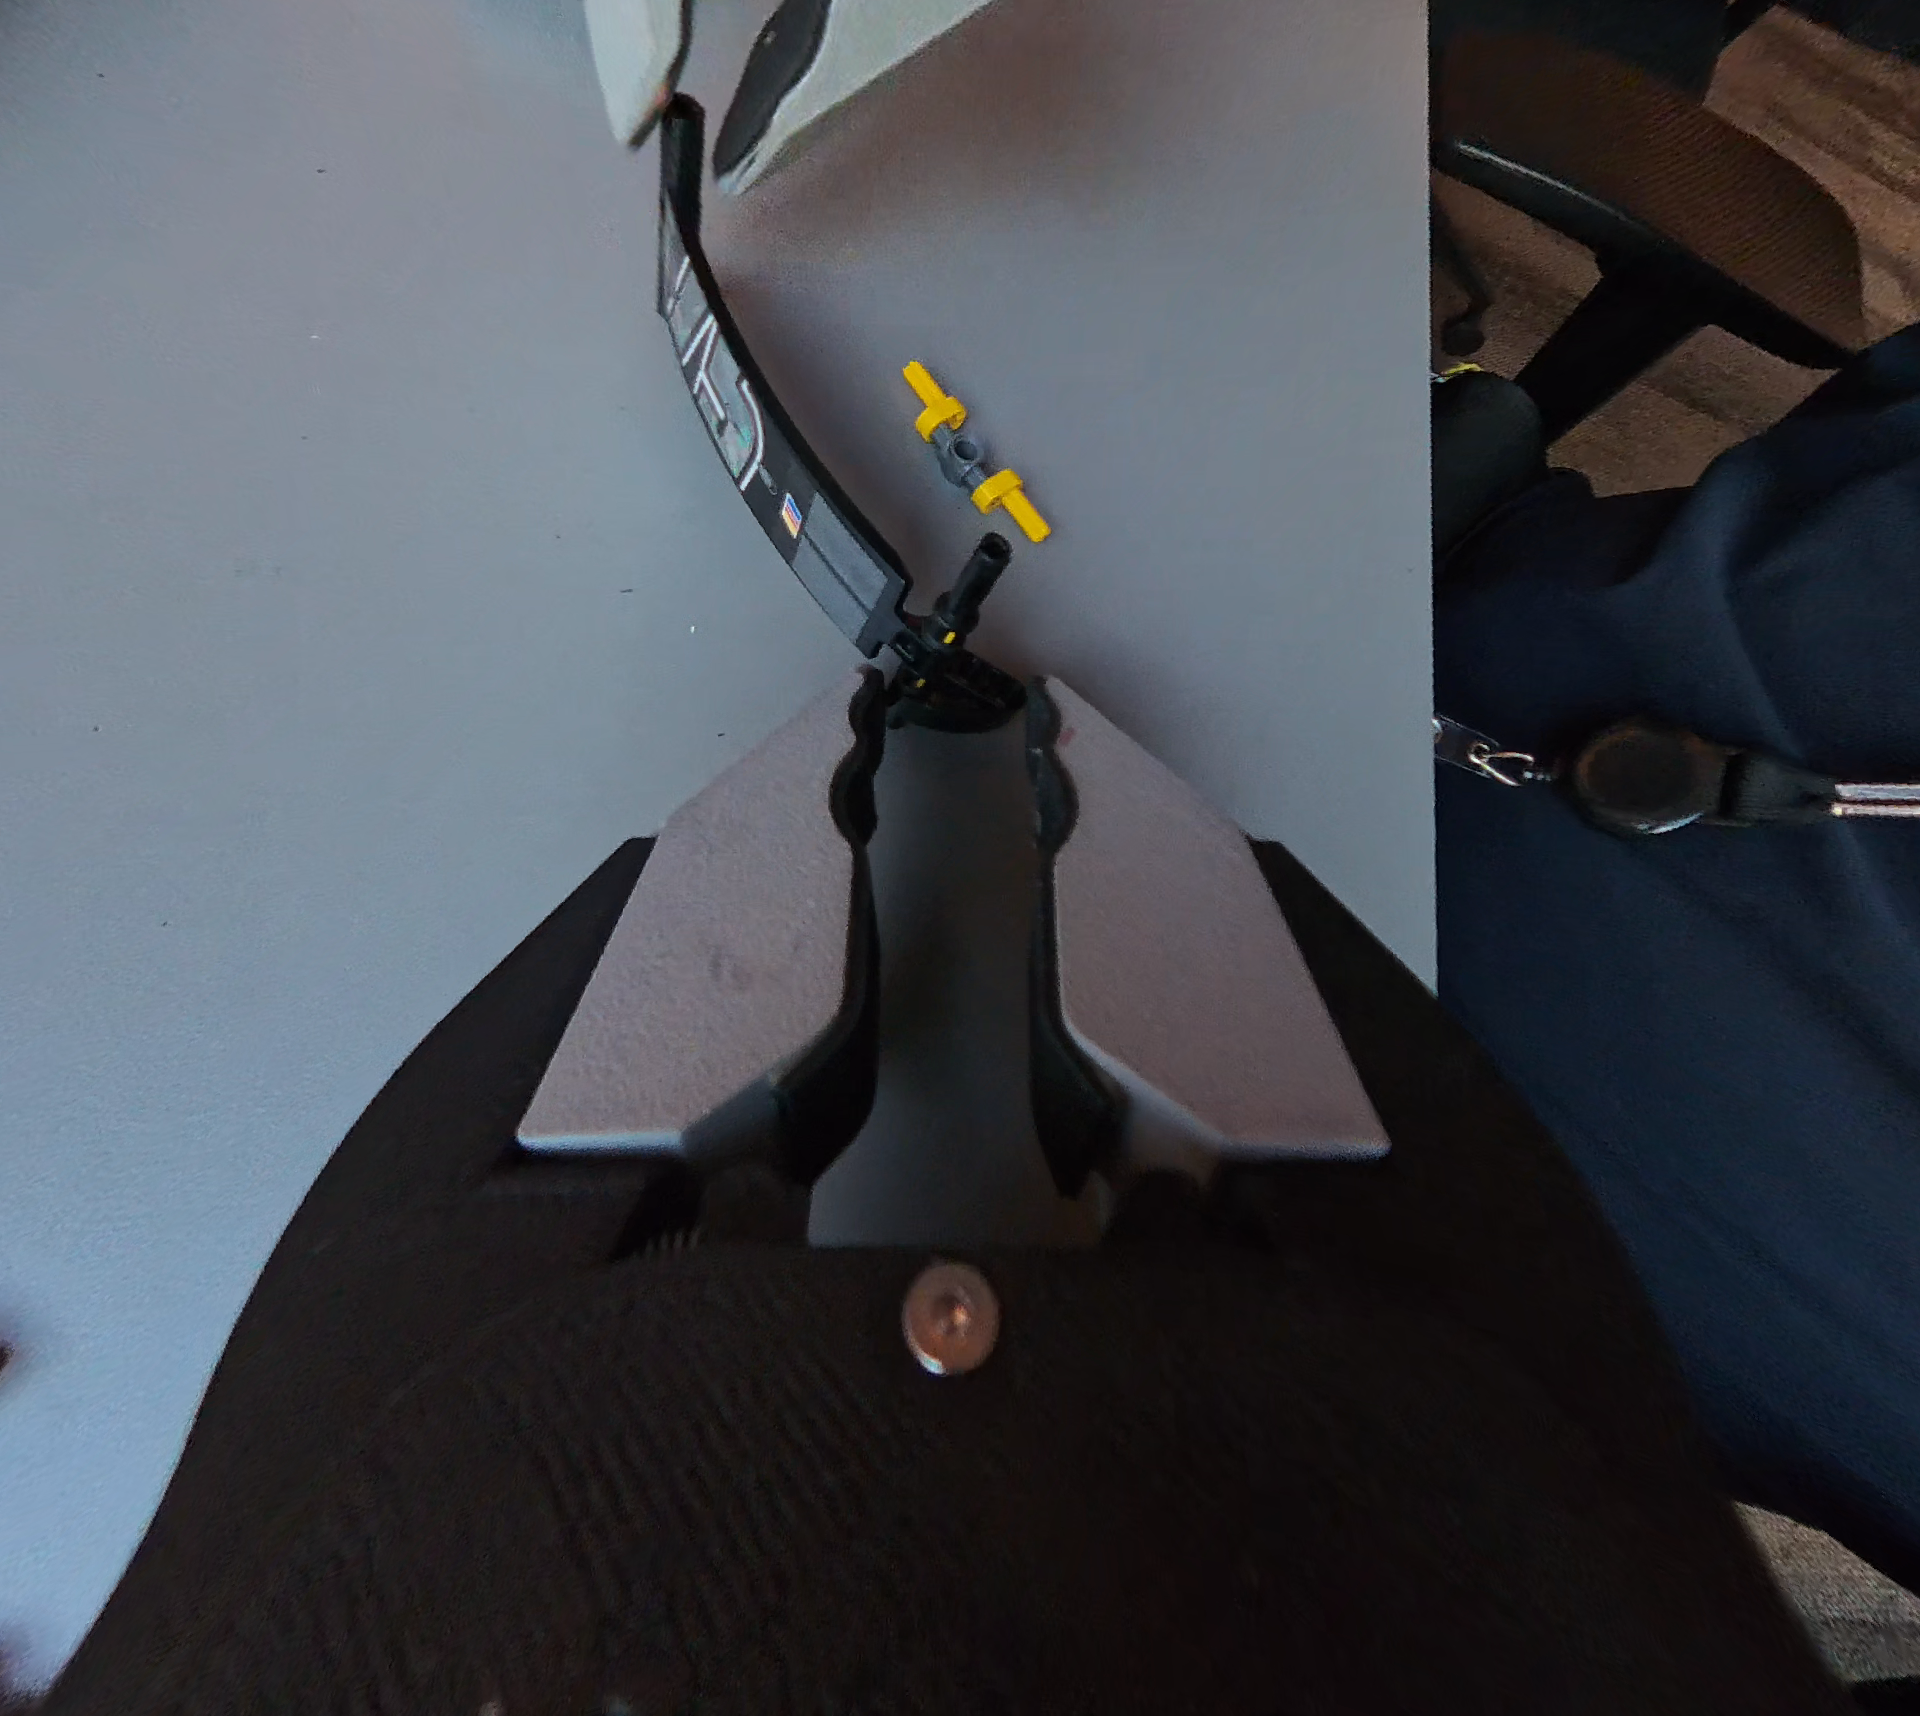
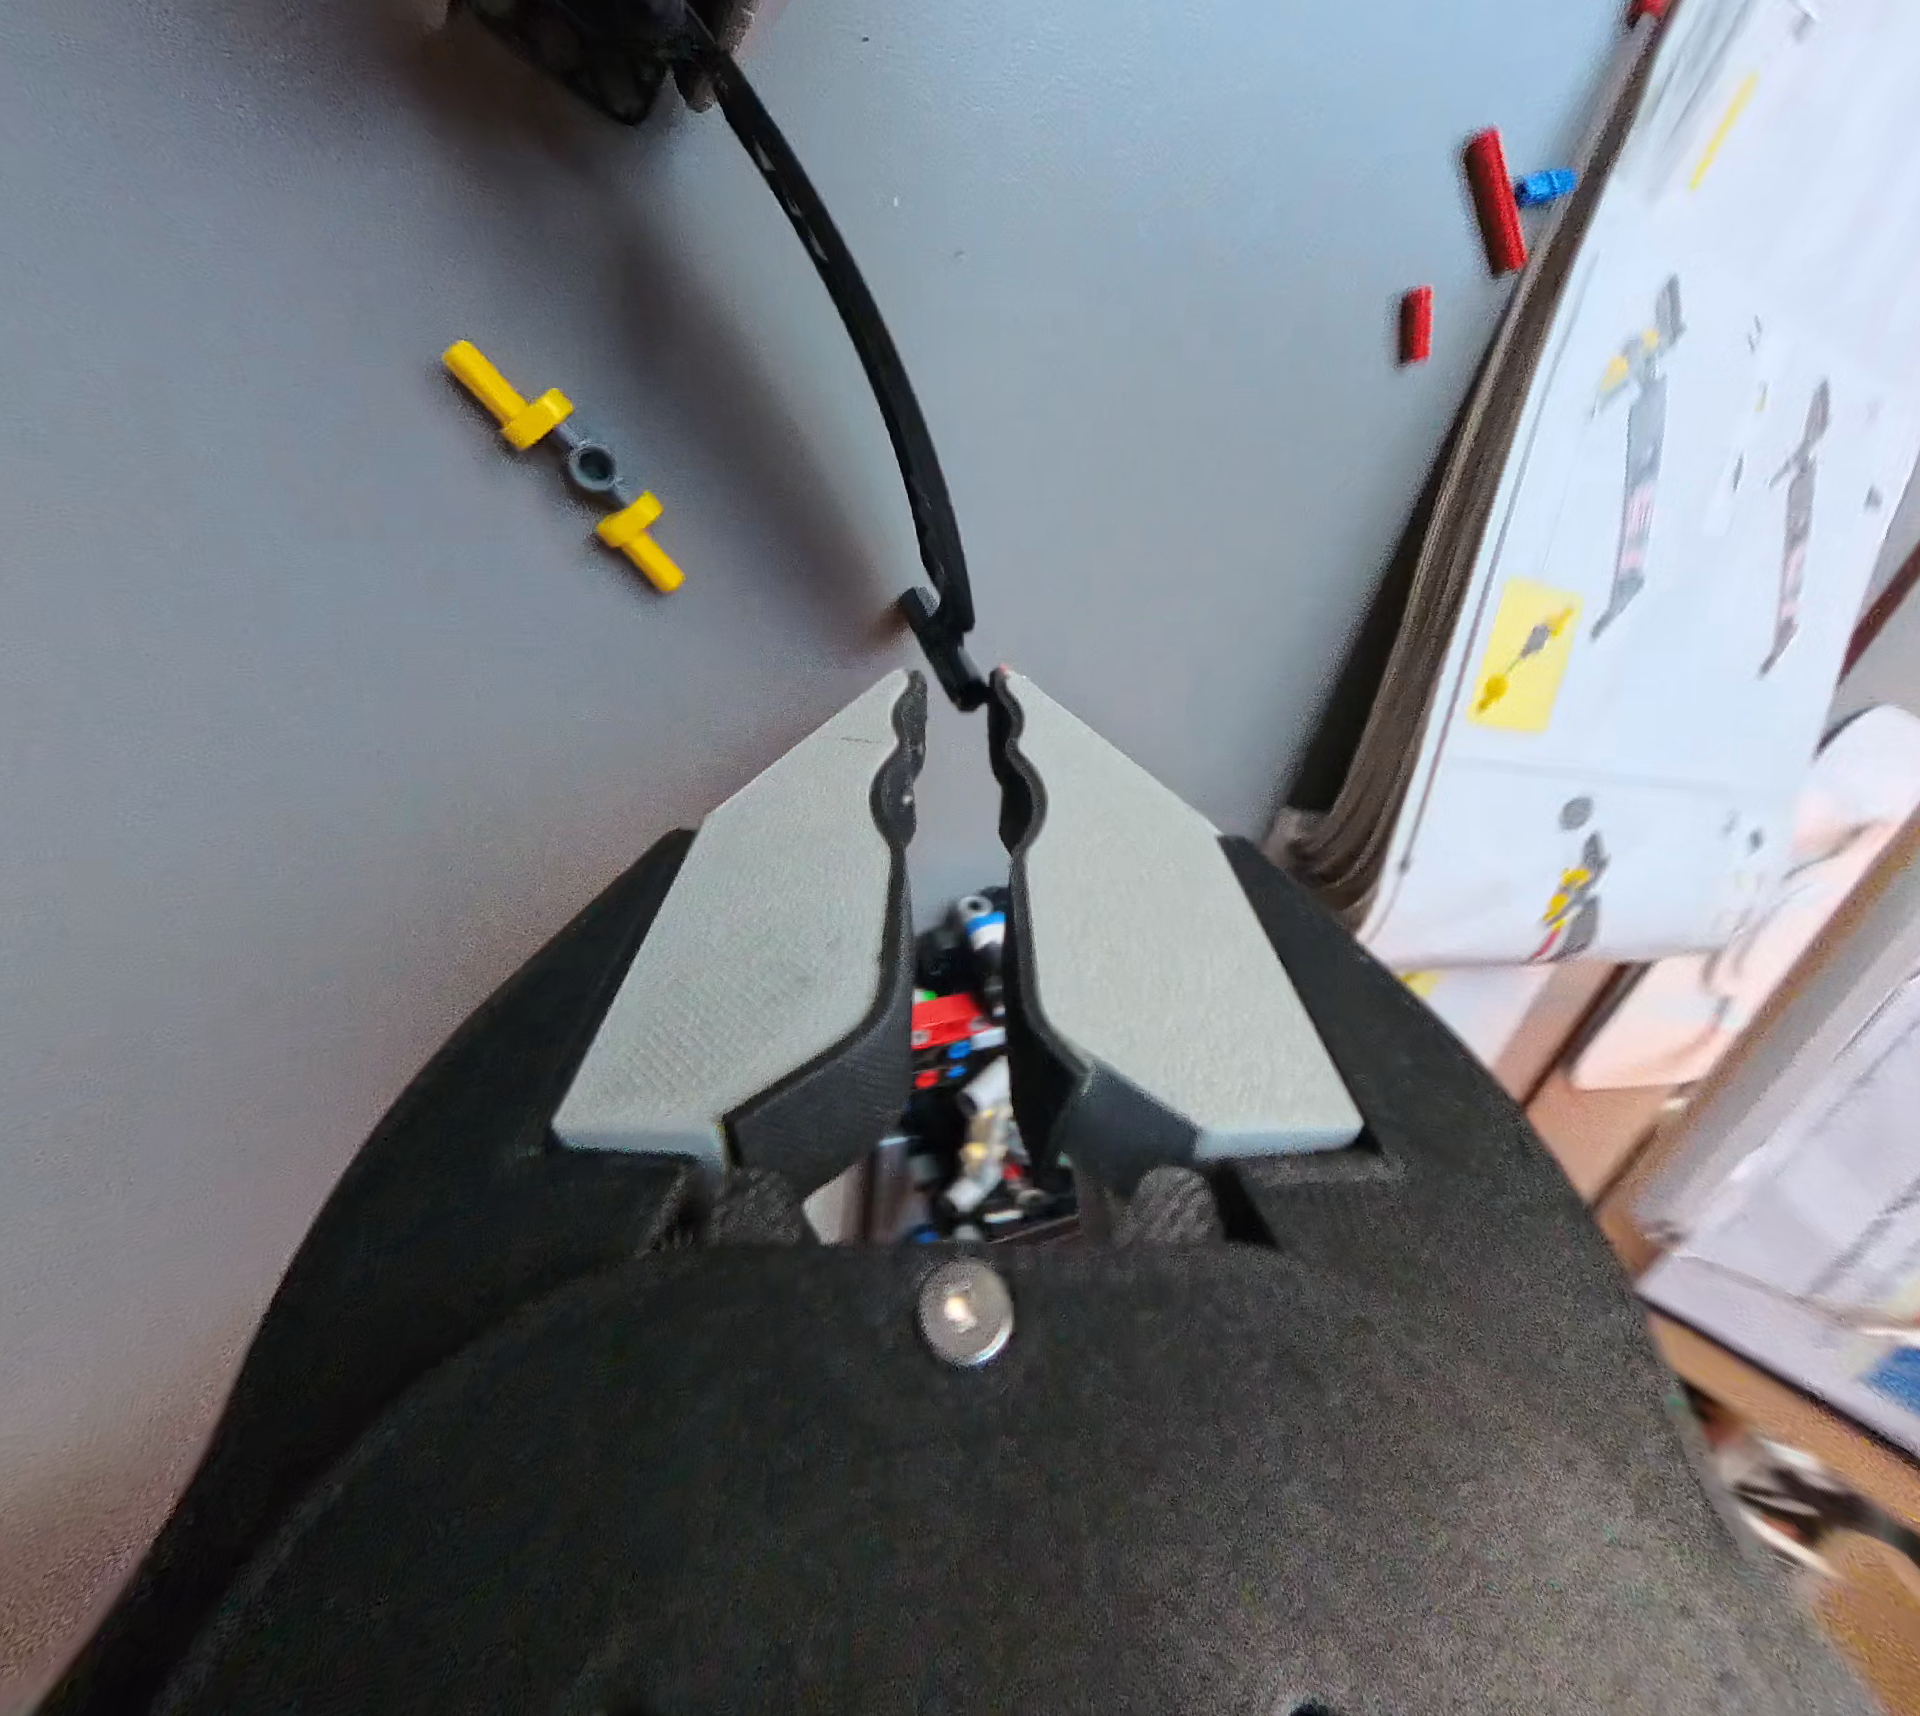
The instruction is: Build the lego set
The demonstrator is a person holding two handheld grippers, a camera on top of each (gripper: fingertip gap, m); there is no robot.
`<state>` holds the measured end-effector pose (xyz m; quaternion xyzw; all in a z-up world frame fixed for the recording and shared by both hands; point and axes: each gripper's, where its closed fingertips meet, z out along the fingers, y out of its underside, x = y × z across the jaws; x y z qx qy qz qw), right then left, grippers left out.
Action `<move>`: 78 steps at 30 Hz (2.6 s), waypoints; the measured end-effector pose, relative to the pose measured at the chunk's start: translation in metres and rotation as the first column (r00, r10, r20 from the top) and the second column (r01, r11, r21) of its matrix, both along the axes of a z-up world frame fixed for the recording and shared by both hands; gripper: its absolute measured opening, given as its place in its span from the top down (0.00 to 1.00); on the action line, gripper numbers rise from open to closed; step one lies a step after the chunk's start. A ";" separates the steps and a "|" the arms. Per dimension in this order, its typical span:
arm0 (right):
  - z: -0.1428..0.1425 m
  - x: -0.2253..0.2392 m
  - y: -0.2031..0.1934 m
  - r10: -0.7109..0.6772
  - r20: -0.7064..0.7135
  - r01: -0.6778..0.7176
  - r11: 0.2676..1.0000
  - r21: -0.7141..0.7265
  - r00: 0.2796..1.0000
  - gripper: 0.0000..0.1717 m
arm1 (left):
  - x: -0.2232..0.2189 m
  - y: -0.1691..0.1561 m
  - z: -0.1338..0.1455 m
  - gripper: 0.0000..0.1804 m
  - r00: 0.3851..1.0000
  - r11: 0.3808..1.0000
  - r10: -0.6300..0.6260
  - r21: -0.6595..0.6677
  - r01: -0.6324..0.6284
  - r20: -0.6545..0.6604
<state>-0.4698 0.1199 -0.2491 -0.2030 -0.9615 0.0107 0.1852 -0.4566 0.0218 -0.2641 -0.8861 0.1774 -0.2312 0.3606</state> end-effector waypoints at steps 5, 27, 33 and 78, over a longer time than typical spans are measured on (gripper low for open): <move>0.000 0.030 -0.016 -0.089 -0.087 0.059 0.954 -0.295 0.992 0.89 | 0.004 -0.003 -0.002 0.87 0.999 0.999 -0.035 -0.027 0.035 0.017; 0.000 0.028 0.003 -0.221 -0.113 0.164 0.911 -0.378 0.969 0.87 | 0.004 -0.002 -0.001 0.87 0.996 0.998 -0.027 -0.052 0.032 0.081; -0.011 0.003 0.011 -0.283 -0.133 0.218 0.905 -0.365 0.950 0.90 | 0.004 -0.002 -0.001 0.87 0.997 0.998 -0.029 -0.047 0.033 0.070; 0.009 -0.020 0.023 -0.465 -0.187 0.305 0.784 -0.541 0.865 1.00 | 0.007 -0.005 0.003 0.84 0.984 0.995 -0.054 -0.073 0.067 0.170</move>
